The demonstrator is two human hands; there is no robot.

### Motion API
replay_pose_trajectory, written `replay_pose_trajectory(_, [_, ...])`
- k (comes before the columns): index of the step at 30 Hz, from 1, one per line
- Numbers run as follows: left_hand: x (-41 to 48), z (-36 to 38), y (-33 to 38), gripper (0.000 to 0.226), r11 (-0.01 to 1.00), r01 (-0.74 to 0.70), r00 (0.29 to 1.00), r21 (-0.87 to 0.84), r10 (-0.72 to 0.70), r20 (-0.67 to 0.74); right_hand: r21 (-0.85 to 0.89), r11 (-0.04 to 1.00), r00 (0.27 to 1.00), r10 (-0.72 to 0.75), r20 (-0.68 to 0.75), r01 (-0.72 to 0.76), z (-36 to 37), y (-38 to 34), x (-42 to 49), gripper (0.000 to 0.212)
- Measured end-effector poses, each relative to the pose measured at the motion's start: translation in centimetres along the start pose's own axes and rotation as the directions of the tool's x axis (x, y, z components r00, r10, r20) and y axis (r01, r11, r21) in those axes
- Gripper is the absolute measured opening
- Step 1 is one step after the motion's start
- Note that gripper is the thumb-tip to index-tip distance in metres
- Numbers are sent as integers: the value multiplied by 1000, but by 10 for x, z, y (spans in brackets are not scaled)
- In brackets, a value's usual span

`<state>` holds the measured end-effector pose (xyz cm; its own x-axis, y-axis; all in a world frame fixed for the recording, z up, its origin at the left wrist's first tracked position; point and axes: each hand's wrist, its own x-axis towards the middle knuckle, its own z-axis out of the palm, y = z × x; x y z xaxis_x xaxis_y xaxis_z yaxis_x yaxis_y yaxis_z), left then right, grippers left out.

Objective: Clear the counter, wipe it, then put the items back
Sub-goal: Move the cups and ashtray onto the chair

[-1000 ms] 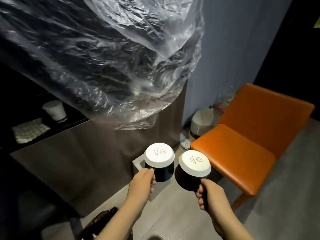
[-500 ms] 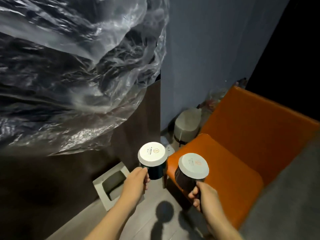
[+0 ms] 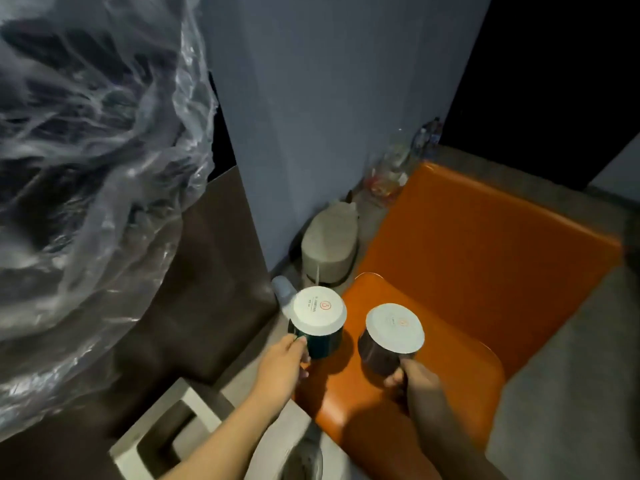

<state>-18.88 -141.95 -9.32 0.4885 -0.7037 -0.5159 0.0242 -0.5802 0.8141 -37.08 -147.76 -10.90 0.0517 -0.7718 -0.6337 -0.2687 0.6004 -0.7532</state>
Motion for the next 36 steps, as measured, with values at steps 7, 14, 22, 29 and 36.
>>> replay_pose_trajectory(7, [75, 38, 20, 31, 998, 62, 997, 20, -62, 48, 39, 999, 1000, 15, -27, -14, -5, -11, 72, 34])
replay_pose_trajectory(14, [157, 102, 9, 32, 993, 109, 994, 33, -110, 10, 31, 999, 1000, 19, 6, -19, -11, -10, 174, 34])
replay_pose_trajectory(22, [230, 167, -17, 30, 985, 172, 984, -1, -171, -40, 9, 995, 995, 96, -24, -95, -21, 4, 271, 35])
replay_pose_trajectory(29, [264, 193, -29, 32, 985, 172, 981, -33, -174, -83, 24, 991, 991, 130, -7, -130, -19, 23, 314, 31])
replay_pose_trajectory(36, [281, 203, -39, 32, 981, 189, 981, 46, -187, -55, 90, 985, 988, 152, -36, -148, -8, 29, 334, 36])
